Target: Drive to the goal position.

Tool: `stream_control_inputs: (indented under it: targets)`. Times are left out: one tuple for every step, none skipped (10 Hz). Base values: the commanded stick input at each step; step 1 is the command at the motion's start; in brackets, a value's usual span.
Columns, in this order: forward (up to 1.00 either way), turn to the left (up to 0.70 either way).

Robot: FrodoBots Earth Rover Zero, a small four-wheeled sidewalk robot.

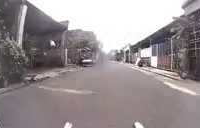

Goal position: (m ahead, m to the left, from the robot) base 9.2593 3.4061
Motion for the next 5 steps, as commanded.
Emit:
stream_control_inputs:
  targets:
    - [0.7, 0.0]
    - [0.7, 0.0]
    - [0.7, 0.0]
    - [0.7, 0.0]
    - [0.7, 0.0]
